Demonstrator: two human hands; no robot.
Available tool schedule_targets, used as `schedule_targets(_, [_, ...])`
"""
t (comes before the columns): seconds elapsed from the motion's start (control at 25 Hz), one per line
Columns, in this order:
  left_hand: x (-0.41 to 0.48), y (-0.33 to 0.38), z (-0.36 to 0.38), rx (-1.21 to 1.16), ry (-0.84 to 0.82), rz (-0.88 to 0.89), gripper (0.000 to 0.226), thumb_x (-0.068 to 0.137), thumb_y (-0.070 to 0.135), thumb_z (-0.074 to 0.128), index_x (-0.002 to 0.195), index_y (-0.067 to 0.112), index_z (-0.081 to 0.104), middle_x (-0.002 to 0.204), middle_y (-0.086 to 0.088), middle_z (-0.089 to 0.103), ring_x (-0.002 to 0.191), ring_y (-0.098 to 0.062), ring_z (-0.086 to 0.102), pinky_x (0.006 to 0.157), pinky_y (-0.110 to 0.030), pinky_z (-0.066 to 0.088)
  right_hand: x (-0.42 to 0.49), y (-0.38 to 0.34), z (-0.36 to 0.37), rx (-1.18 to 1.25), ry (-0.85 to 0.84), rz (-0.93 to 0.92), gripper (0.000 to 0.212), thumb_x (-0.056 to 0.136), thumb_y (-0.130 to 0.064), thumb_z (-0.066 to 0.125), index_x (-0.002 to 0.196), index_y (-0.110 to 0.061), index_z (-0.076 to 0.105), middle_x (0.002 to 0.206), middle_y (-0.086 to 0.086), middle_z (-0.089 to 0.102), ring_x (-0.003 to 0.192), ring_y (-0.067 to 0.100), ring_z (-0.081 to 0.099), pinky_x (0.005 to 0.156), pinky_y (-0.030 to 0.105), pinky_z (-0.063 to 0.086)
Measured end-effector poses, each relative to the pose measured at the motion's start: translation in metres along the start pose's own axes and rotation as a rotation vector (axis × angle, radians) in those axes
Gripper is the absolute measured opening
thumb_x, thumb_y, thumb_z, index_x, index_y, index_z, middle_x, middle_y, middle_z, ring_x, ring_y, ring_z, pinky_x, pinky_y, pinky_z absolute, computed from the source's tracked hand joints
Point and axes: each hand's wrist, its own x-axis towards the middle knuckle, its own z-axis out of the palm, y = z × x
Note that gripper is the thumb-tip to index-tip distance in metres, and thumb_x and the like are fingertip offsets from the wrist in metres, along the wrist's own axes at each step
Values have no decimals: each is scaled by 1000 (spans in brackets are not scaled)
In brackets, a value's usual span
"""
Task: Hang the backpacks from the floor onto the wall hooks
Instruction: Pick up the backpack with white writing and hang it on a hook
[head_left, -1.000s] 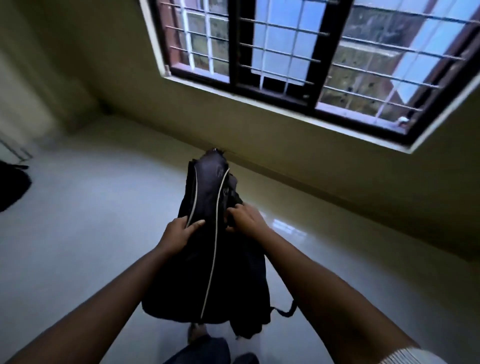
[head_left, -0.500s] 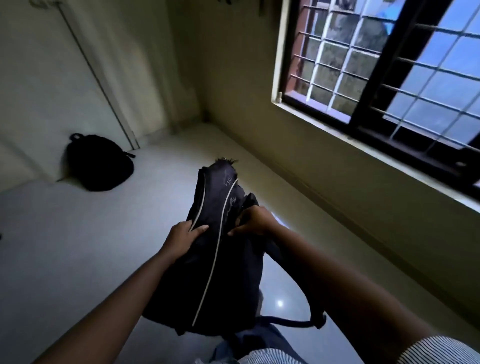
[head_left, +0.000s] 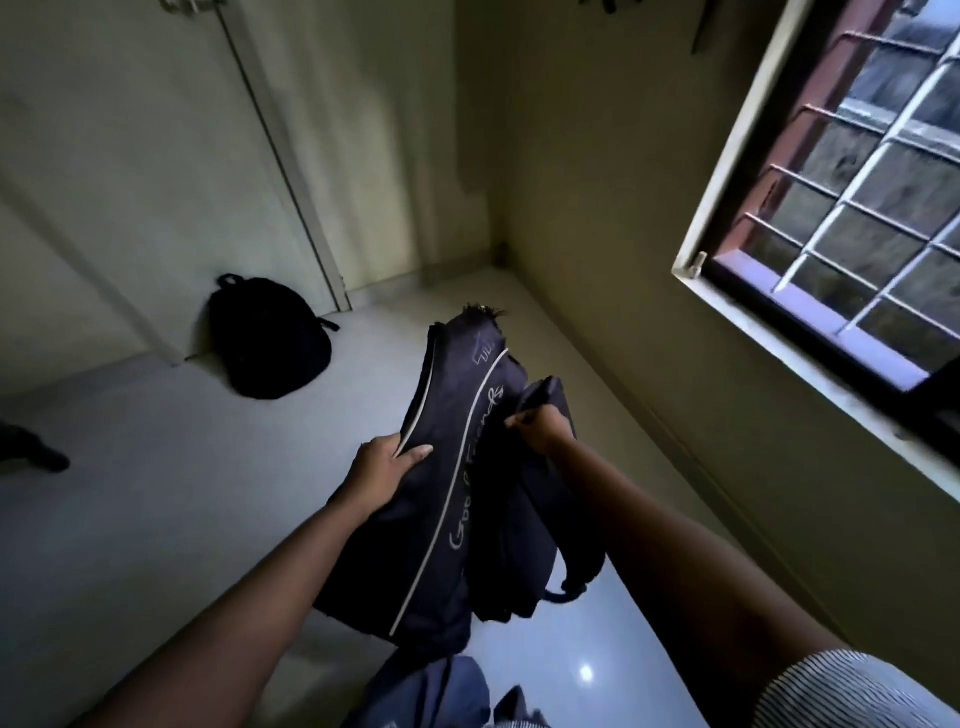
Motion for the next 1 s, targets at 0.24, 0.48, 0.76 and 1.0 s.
schedule_targets(0.24, [154,29,-18,-5,-6,15,34,87,29,60,94,-4,65,90,-21,70,86,-34,64,75,-37,48,130,-44,-19,62,43,50,39,93,-34,50,114,-3,63,118,18,66,102,30,62,90,34,47])
schedule_targets(0.48, [257,52,-29,82,-102,82,33,88,27,59,104,-1,64,100,-23,70,96,-34,64,77,-34,47,205,-133,-13,543,24,112,100,57,-83,55,127,-12,56,128,8,62,117,24,58,103,38,46])
schedule_targets(0.76, [299,59,-47,133,-294,109,28,89,28,57,111,11,57,98,-3,65,101,-21,60,68,-14,37,263,-180,-24,352,213,290,51,85,-36,53,118,4,56,123,23,61,114,38,58,95,37,46])
schedule_targets(1.0, [353,101,-69,-653,-117,-266,66,83,42,62,139,20,36,130,1,50,116,-16,49,93,-32,37,255,-197,-2,200,163,37,34,89,-23,54,114,0,57,117,23,63,111,39,58,88,38,45])
